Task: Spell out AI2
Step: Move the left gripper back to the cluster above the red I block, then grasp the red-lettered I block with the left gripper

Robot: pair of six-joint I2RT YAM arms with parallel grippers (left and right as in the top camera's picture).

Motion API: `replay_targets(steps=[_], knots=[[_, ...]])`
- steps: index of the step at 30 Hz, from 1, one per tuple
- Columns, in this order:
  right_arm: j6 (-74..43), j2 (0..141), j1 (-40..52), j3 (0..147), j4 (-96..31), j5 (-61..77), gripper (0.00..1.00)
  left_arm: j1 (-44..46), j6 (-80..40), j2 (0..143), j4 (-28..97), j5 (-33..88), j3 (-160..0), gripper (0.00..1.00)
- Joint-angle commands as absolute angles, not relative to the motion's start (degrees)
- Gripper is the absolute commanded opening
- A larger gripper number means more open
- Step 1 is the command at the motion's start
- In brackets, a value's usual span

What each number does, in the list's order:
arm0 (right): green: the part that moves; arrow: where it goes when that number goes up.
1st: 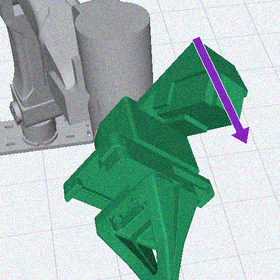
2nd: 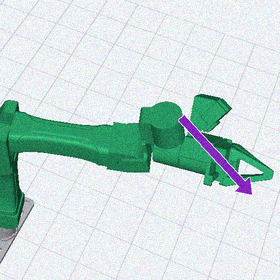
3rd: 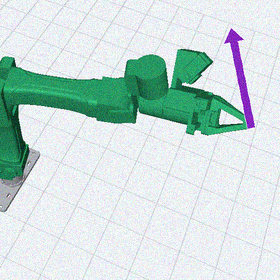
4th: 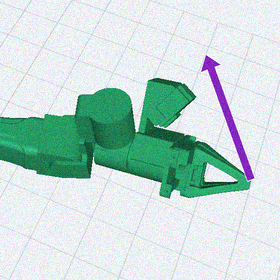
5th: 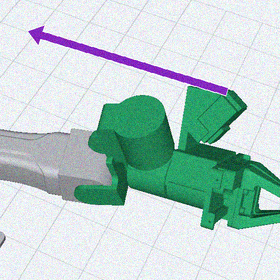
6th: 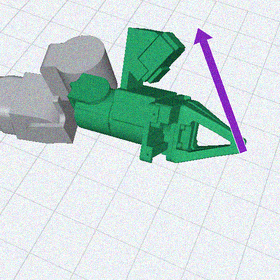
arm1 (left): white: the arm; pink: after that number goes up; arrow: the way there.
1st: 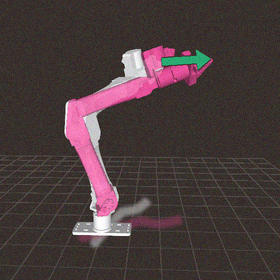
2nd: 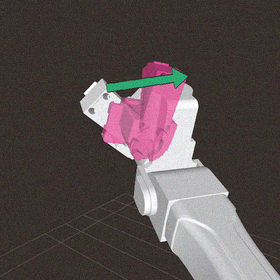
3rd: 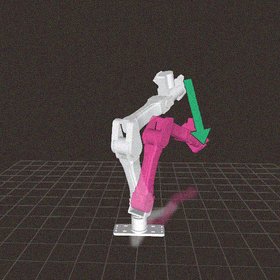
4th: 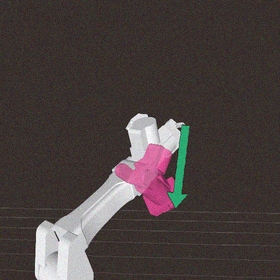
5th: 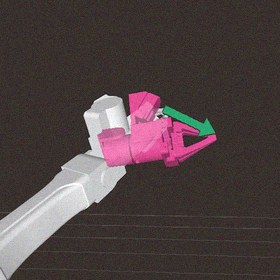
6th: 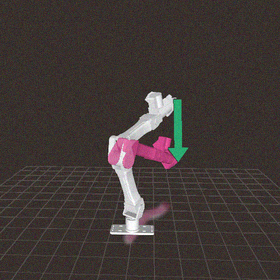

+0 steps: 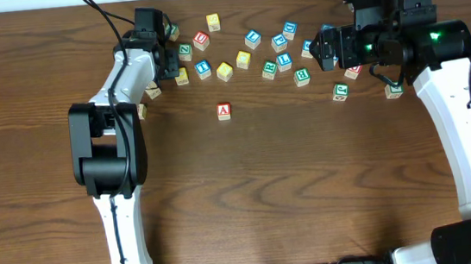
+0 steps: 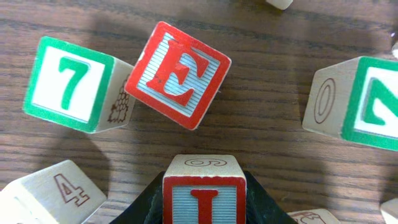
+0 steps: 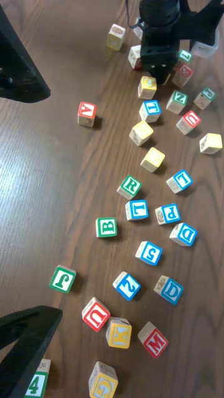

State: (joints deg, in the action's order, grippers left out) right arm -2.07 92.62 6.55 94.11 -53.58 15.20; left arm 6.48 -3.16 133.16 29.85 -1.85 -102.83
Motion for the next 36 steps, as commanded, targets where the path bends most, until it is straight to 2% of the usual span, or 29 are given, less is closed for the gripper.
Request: replay_targets(steps=[1,12,16,29,36], knots=[[-1.6,92.7,6.5,94.2,-53.6,14.9,0.99,6.3,-3.7,127.9,30.3,-2.2,-102.5,0.25],[-1.6,92.8,6.4,94.2,-53.6,15.0,0.99,6.5,-4.4,121.9,35.4,-2.1,-102.5,0.25],[-1.6,92.8,6.4,94.2,-53.7,15.0,0.99,7.4,-6.5,118.7,40.1,-2.1,-102.5,0.22],[-1.6,92.8,6.4,94.2,-53.7,14.9,0.99,15.3,-13.0,113.1,56.9,-2.1,-101.9,0.22],[-1.6,92.8,6.4,94.2,-53.7,15.0,0.99,18.1,-18.9,113.2,55.4,-2.1,-95.5,0.22]])
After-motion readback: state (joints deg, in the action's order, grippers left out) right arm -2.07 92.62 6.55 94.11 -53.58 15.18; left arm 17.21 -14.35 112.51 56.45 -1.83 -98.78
